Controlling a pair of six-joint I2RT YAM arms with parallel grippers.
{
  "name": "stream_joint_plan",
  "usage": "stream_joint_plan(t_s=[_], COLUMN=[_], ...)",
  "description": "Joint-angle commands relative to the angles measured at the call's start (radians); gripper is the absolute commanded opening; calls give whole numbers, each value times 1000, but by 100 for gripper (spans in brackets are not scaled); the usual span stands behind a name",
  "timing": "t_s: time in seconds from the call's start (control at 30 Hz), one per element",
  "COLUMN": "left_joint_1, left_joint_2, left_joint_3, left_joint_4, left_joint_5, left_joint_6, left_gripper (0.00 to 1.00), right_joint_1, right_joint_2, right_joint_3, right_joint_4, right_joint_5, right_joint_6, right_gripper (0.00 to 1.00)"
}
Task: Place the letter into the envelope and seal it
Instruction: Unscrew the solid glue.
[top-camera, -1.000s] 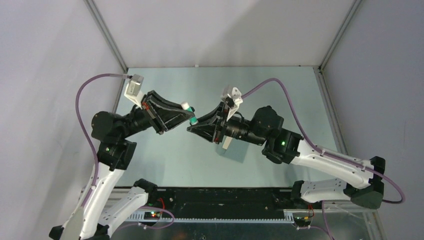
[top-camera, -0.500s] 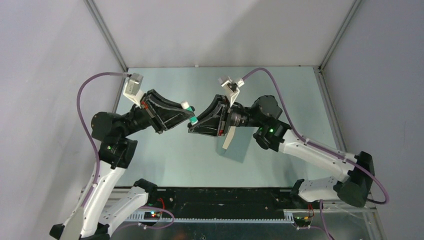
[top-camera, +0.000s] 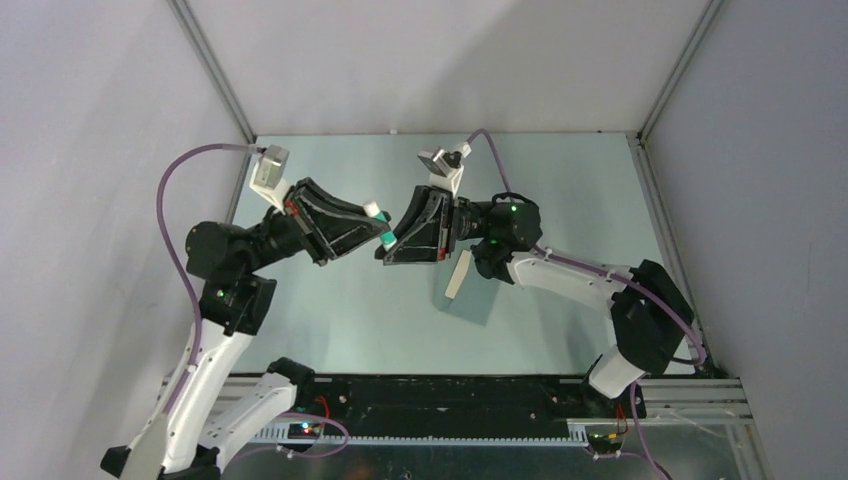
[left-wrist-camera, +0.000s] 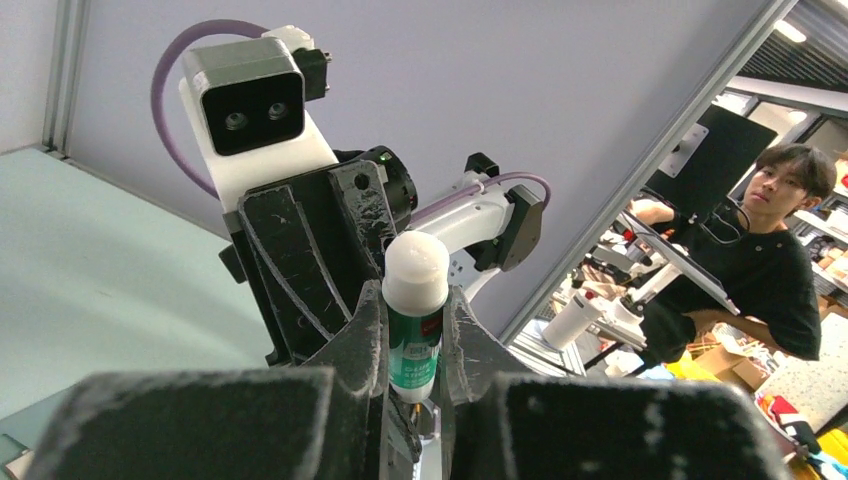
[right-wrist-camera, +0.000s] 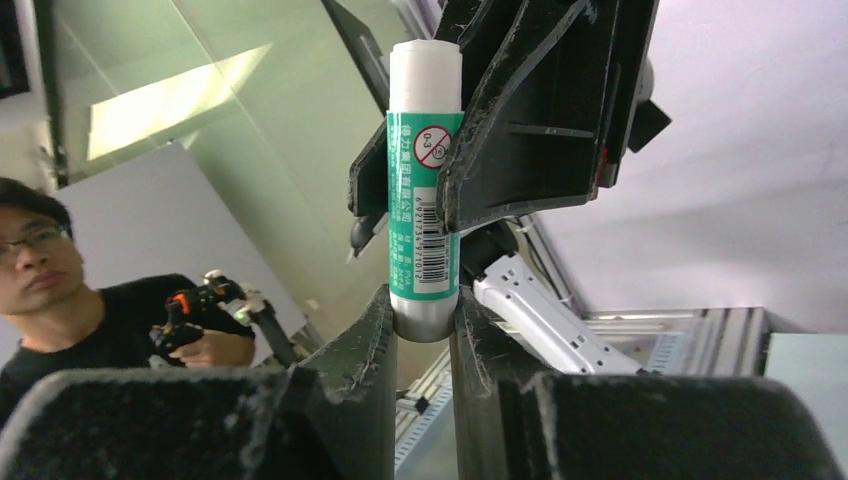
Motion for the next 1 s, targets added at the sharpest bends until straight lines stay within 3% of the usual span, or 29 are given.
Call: stream_joint_plan(t_s=[0.0, 0.17, 0.2, 0.23, 0.3, 0.37, 0.43, 0.57, 0.63, 0.73, 0.97], left_joint_1=[-2, -2, -2, -2, -2, -3, -2, -1, 0, -1, 0], left_joint_2=[-19, -20, -19, -19, -17, -14, -15, -22, -21, -20, -15], left_joint_3=[-1, -3, -3, -3, -1, 7, 9, 19, 23, 25, 17], left_joint_4=[59, 76, 76, 76, 76, 65, 45, -14, -39, -42, -24], left_joint_5=[49, 58, 57, 56, 55, 54, 44, 14, 4, -3, -5], left_joint_6=[-24, -29, -29, -29, -28, -25, -14, 19, 31, 34, 21], left_gripper=[0, 0, 0, 0, 0, 0, 0, 0, 0, 0, 0], right_joint_1=[-14, -15, -15, -17, -19, -24, -31, -20, 6, 85, 240], right_joint_2=[33, 56, 57, 53, 40, 12, -33, -188, -282, -420, -447], right_joint_3=[15, 35, 37, 37, 28, 0, -42, -125, -134, -126, 4], right_joint_4=[151, 152, 152, 151, 146, 122, 50, -260, -523, -883, -1187], right_joint_5=[-31, -54, -57, -63, -61, -34, 1, 103, 198, 450, 715], right_joint_6=[138, 176, 182, 182, 173, 144, 74, -195, -467, -715, -1019], right_gripper=[0, 4, 9, 23, 42, 56, 63, 69, 71, 74, 75])
